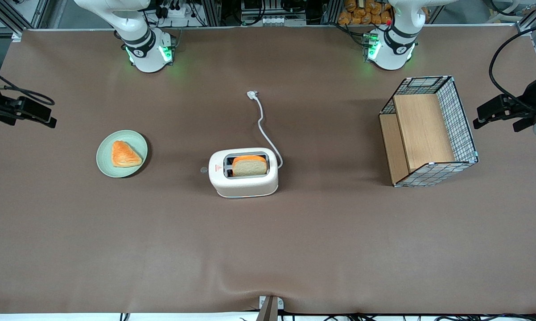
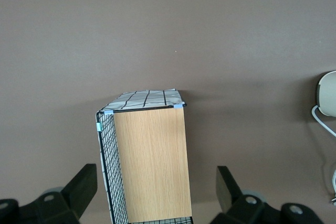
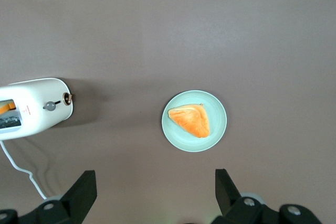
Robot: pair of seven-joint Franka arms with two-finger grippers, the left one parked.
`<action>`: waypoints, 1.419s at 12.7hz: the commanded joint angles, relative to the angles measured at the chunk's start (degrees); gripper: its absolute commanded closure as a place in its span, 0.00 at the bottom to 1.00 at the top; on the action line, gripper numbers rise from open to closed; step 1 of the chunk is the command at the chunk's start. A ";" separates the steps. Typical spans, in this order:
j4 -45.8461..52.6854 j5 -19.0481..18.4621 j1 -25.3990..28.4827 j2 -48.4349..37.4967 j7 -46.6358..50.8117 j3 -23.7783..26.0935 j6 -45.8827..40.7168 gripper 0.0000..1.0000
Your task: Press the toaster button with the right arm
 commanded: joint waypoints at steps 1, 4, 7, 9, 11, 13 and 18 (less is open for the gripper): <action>-12.30 -0.92 -0.87 -8.99 -2.98 0.58 5.11 0.00; -16.01 -1.54 -0.51 -11.64 -3.07 0.58 6.18 0.00; -15.22 -3.73 -0.87 -11.03 -7.81 0.58 6.53 0.00; -14.08 -5.30 -0.78 -10.15 -8.00 0.58 6.62 0.00; -13.38 -5.76 -0.86 -9.88 -8.08 0.67 6.62 0.00; -13.29 -5.76 -0.95 -9.62 -8.08 0.67 6.62 0.00; -13.11 -4.88 -1.13 -9.44 -8.00 0.05 6.62 0.00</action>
